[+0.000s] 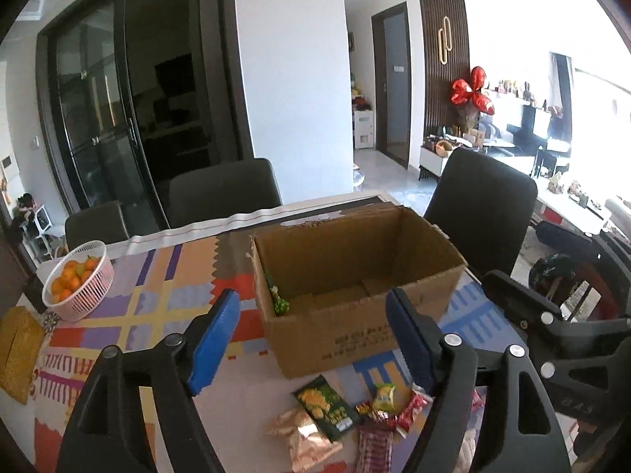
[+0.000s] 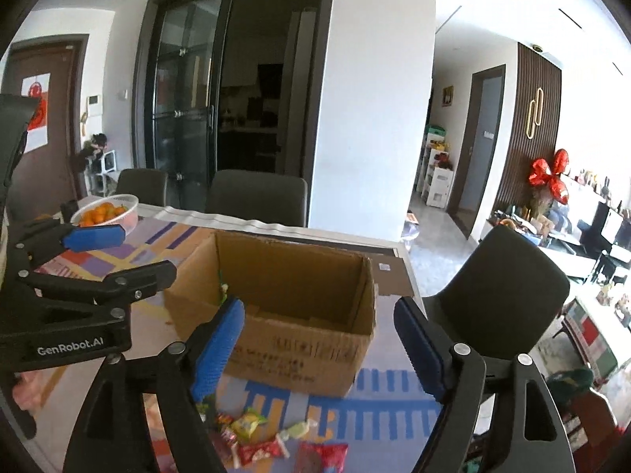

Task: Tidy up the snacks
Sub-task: 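Move both open tools back toward the remaining snacks on the mat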

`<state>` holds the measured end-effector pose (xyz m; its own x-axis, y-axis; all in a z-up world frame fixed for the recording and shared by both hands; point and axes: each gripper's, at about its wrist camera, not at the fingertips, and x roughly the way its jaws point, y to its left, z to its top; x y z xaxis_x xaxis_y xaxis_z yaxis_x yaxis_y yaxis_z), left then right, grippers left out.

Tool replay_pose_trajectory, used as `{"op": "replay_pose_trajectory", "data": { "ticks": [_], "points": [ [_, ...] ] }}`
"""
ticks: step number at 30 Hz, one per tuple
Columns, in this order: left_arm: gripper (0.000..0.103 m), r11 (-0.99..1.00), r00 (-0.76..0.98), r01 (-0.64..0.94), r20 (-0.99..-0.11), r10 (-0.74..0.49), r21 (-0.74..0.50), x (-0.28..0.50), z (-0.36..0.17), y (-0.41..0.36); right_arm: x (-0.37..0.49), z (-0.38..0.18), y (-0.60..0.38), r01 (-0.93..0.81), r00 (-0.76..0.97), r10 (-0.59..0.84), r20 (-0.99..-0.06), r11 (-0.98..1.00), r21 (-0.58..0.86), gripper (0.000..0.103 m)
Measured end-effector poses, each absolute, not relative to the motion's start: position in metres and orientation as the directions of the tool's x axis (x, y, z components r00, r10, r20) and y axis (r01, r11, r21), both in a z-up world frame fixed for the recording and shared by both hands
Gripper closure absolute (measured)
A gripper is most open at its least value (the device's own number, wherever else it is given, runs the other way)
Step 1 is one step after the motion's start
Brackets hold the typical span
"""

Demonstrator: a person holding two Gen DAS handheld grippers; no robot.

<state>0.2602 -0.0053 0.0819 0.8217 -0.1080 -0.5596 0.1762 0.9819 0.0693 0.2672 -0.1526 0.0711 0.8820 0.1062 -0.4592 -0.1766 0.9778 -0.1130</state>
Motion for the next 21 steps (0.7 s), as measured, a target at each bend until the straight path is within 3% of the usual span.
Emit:
{"op": "replay_pose_trajectory", "data": {
  "ticks": [9,21],
  "points": [
    [0.018,0.979,0.82,0.192,-0.56,-0.119,0.073,0.211,0.068,0.0,0.221,0.074,-0.151,-0.14,0.904,0.083,-0.42,0.984,-0.107,0.013],
    [0.016,0.972,0.801,0.224,-0.582,-0.141,0.073,0.156,0.036,-0.001,0.169,0.047,-0.156,-0.074,0.896,0.038,-0.443,0.995,-0.066,0.012]
  ]
}}
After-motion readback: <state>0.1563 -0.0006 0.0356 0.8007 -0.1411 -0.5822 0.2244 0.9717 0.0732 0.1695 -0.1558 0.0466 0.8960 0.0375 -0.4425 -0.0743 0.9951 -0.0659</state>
